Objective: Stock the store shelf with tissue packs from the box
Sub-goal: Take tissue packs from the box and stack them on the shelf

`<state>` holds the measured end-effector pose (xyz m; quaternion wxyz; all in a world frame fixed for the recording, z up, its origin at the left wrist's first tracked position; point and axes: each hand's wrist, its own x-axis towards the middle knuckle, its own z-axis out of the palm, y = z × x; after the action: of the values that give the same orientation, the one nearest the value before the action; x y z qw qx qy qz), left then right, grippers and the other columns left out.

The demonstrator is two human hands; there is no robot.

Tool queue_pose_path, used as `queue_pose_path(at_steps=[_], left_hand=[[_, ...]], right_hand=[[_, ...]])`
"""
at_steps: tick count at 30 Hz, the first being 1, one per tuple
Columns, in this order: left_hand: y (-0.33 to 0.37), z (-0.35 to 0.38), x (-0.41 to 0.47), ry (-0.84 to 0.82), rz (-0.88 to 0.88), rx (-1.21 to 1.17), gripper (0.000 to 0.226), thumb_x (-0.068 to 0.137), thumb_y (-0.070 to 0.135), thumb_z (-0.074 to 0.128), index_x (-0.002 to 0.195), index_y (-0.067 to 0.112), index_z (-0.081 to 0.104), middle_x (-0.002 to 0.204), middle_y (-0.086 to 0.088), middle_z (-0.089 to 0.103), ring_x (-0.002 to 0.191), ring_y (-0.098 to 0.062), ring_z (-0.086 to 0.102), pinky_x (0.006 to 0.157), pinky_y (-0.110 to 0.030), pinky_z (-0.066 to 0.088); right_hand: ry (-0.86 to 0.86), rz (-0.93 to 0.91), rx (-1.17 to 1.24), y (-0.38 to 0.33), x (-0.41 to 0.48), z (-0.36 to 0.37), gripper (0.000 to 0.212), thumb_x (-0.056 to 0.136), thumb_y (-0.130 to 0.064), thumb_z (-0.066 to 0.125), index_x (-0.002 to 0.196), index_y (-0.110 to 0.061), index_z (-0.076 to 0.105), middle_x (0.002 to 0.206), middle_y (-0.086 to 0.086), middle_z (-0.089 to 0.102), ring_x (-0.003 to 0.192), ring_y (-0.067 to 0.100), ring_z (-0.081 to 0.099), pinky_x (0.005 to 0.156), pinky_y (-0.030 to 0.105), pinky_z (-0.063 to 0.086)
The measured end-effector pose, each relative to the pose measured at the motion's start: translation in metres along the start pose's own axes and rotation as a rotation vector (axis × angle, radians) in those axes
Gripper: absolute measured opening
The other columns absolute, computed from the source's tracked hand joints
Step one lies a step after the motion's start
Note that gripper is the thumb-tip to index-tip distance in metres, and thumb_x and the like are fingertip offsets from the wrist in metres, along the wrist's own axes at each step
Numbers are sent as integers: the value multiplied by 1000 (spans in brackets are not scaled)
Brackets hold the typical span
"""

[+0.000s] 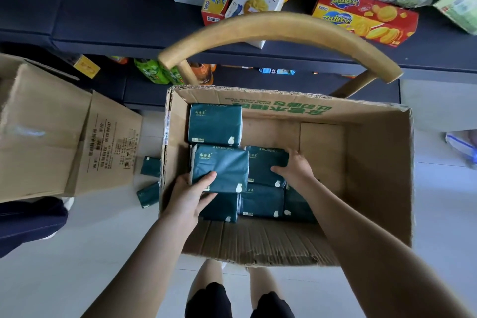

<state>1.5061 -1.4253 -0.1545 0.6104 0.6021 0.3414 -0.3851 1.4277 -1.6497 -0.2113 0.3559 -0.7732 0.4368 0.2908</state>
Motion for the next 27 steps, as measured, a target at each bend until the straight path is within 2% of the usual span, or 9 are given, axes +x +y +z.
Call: queue_pose_path(at_steps=[5, 11, 13, 15, 17, 20, 22, 25, 27], left_hand=[[-2, 0, -4, -51, 34, 5, 41, 79, 3, 70, 116, 10, 55, 118, -11, 62, 109, -25, 61, 69, -30, 59], [12, 0, -21, -181, 64, -6, 27, 83, 5, 67, 105, 18, 61, 116, -6, 65, 111, -24, 60, 69, -31, 57], [22, 1, -31, -199, 85, -16, 32, 84, 14, 66, 114, 20, 58, 121, -5, 62, 114, -24, 58, 70, -33, 57], [37, 6, -42, -204, 110, -26, 51, 82, 27, 66, 130, 24, 49, 130, -3, 56, 118, -25, 55, 68, -34, 57], [56, 13, -59, -224, 131, -23, 49, 82, 31, 66, 127, 25, 49, 133, -2, 53, 120, -26, 53, 69, -34, 56], [86, 22, -89, -294, 195, 27, 9, 91, 19, 59, 99, 19, 58, 122, -4, 59, 115, -24, 54, 78, -35, 51], [110, 28, -113, -368, 265, 67, 7, 91, 16, 59, 97, 20, 59, 113, 1, 62, 111, -20, 55, 84, -35, 50], [150, 37, -150, -440, 405, 125, 14, 90, 15, 60, 102, 22, 62, 108, 7, 65, 109, -15, 58, 81, -31, 50], [178, 43, -177, -474, 516, 193, 11, 89, 14, 61, 99, 18, 63, 110, 0, 66, 109, -19, 59, 80, -31, 51]], right_hand=[[-5, 53, 111, 11, 2, 9, 79, 75, -32, 78, 140, -11, 39, 133, 12, 49, 108, 26, 57, 79, 28, 48], [92, 66, 286, 15, -24, -5, 54, 72, -22, 81, 118, -10, 56, 118, 10, 57, 94, 22, 59, 75, 27, 47], [116, 58, 320, 13, -39, -22, 43, 74, -20, 78, 111, -5, 60, 102, 9, 64, 83, 20, 59, 64, 25, 47], [161, 47, 341, 9, -54, -44, 43, 74, -22, 79, 108, -3, 61, 94, 7, 64, 76, 18, 58, 51, 22, 40], [215, 15, 363, 1, -72, -71, 47, 72, -25, 80, 111, -6, 62, 96, 6, 66, 78, 17, 61, 54, 23, 42], [319, -79, 407, -17, -104, -112, 43, 75, -24, 77, 112, -8, 62, 104, 7, 68, 91, 23, 64, 78, 39, 54], [378, -145, 487, -32, -131, -141, 40, 82, -21, 71, 117, -8, 57, 108, 11, 65, 99, 28, 62, 86, 46, 52], [435, -243, 511, -58, -174, -185, 42, 88, -23, 64, 126, -10, 51, 116, 14, 60, 102, 29, 59, 88, 43, 50], [486, -300, 495, -75, -201, -216, 48, 91, -25, 62, 133, -10, 46, 114, 11, 55, 100, 27, 56, 81, 35, 48]])
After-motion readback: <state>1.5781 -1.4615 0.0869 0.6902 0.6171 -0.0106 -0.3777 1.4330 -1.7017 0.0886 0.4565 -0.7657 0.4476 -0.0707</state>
